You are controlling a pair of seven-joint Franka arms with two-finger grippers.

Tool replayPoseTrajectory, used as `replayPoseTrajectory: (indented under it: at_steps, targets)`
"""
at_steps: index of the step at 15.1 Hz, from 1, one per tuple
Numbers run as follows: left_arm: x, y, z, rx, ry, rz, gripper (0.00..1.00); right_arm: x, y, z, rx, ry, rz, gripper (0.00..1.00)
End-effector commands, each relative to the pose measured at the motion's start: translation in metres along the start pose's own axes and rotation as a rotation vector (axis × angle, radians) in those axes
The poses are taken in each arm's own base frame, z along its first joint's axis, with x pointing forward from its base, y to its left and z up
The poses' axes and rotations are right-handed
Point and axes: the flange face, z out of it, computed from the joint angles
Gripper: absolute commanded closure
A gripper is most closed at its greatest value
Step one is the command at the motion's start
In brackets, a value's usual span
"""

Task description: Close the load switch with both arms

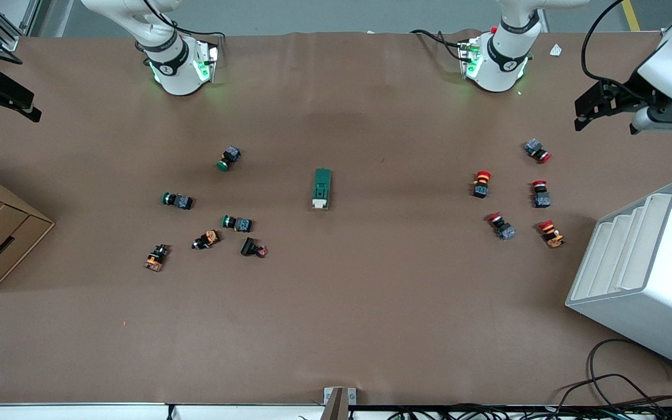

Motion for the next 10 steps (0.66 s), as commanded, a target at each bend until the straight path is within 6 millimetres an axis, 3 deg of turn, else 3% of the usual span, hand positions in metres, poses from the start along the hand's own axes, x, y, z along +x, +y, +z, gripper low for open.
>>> replayPoseTrajectory:
  at_steps: [1,10]
  targets:
    - [-0.016,-0.003,-0.010,-0.030,-0.019,0.018,0.00,0.002,-0.001,-0.001,0.005,0.001,0.015,0.00]
    - [-0.011,-0.007,-0.022,-0.020,-0.002,0.033,0.00,0.002,-0.003,0.000,0.034,-0.009,0.012,0.00]
